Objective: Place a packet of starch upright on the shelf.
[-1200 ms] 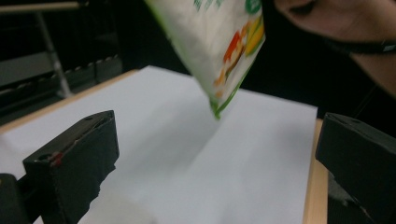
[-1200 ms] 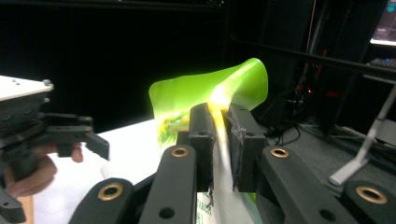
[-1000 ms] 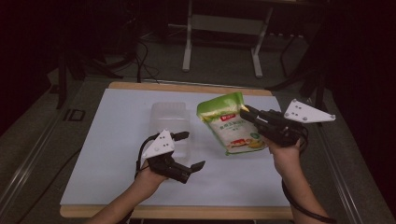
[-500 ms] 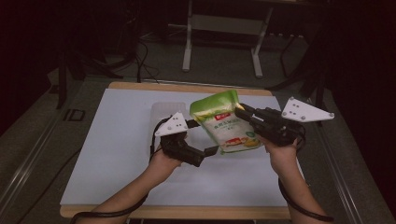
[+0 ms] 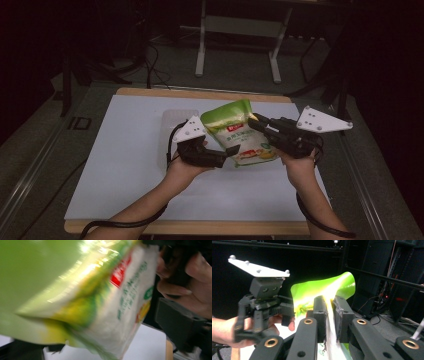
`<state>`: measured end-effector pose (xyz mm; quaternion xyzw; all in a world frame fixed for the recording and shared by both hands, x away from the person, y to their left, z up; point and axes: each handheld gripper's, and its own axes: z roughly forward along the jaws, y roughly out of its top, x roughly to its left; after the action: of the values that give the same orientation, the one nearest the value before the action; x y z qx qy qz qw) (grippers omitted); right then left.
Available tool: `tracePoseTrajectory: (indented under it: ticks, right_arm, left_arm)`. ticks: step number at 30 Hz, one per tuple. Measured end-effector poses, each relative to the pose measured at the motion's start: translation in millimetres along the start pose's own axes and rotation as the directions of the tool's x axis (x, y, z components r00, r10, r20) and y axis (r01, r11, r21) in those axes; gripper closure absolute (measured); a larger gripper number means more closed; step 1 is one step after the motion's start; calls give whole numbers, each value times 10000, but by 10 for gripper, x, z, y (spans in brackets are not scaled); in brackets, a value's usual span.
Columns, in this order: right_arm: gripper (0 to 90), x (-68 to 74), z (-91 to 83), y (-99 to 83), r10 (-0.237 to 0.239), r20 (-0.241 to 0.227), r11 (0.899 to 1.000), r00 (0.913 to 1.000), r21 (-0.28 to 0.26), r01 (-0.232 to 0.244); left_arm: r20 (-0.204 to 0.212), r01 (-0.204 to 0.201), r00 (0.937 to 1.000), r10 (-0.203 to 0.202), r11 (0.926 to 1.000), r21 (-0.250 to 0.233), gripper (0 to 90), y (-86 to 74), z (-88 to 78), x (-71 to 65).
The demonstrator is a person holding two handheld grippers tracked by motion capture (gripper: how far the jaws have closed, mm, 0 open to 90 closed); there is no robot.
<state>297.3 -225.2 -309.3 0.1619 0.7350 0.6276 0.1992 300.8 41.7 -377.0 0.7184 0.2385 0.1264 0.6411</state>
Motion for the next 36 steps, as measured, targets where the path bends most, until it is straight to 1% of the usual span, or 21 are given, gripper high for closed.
tracePoseTrajectory:
  ticks: [1, 2, 3, 4, 5, 7, 9, 10, 11, 14, 16, 18, 19, 21, 23, 25, 27, 31, 34, 36]
  right_arm:
    - [814, 3, 1, -1, -2, 10, 10000, 10000, -28, 2]
    - [814, 4, -2, 0, -21, 24, 10000, 10000, -39, 21]
    - [814, 4, -4, 1, -41, 23, 10000, 10000, -47, 41]
    - [814, 5, -5, -1, -42, 23, 10000, 10000, -48, 42]
    - [814, 6, -3, -5, -33, 18, 10000, 10000, -38, 33]
    - [814, 15, 15, -19, -89, 2, 10000, 10000, 36, 89]
    - [814, 18, 24, -32, -78, -26, 9999, 10000, 84, 78]
    - [814, 17, 22, -40, -63, -2, 9999, 10000, 99, 63]
    - [814, 12, 19, -46, -35, 6, 10000, 10000, 92, 35]
    - [815, -29, 7, -83, 181, -27, 9998, 9998, 40, -181]
    - [815, -40, 4, -105, 213, 29, 9997, 9998, 97, -213]
    - [815, -35, 7, -127, 191, 113, 9997, 9998, 157, -193]
    - [815, -35, 6, -138, 172, 131, 9997, 9998, 180, -175]
    - [814, -32, 6, -154, 109, 196, 9997, 9997, 213, -113]
    - [814, -28, 7, -163, 58, 284, 9996, 9996, 287, -67]
    - [813, -26, 8, -163, 48, 300, 9996, 9995, 259, -56]
    - [813, -26, 4, -155, 67, 266, 9998, 9996, 170, -71]
    - [810, -33, -4, -147, 163, 195, 9999, 9997, -18, -162]
    - [811, -34, -13, -142, 163, 154, 9998, 9997, -127, -162]
    - [810, -35, -15, -134, 182, 147, 9997, 9997, -182, -179]
  left_arm:
    - [-134, 27, 9999, -28, 10000, -34, 295, 3, -8, 14]
    - [-153, 81, 9998, -82, 9999, -59, 356, 4, -12, 35]
    - [-133, 123, 9998, -123, 9999, -58, 397, 5, -15, 54]
    - [-230, 107, 9997, -107, 9999, -22, 435, 7, -13, 60]
    - [-389, 8, 9992, -4, 9999, 105, 450, 11, -3, 54]
    - [-500, -31, 9987, 41, 9998, 193, 452, 8, 10, 47]
    - [-422, 59, 9991, -48, 9996, 263, 483, 4, 13, 54]
    - [-419, 45, 9991, -34, 9996, 265, 520, 2, 11, 51]
    - [-463, -76, 9989, 90, 9995, 311, 543, 4, 10, 40]
    - [-268, -211, 9994, 221, 9991, 368, 667, 3, 9, 28]
    - [-348, -446, 9983, 464, 9978, 497, 728, 4, 15, 5]
    - [-431, -621, 9970, 649, 9961, 619, 760, 4, 19, -11]
    - [-483, -713, 9960, 746, 9952, 668, 773, 3, 18, -17]
    - [-504, -720, 9958, 760, 9945, 763, 796, 6, 17, -21]
    - [-555, -787, 9949, 837, 9931, 867, 798, 18, 11, -18]
    - [-615, -954, 9930, 1009, 9916, 876, 801, 34, 0, -27]
    - [-502, -904, 9942, 947, 9925, 827, 827, 59, -14, -16]
    - [-417, -1170, 9917, 1214, 9884, 967, 828, 117, -41, -8]
    - [-245, -1154, 9927, 1185, 9881, 1012, 828, 154, -54, 6]
    - [-135, -1212, 9923, 1232, 9871, 1047, 829, 180, -60, 22]
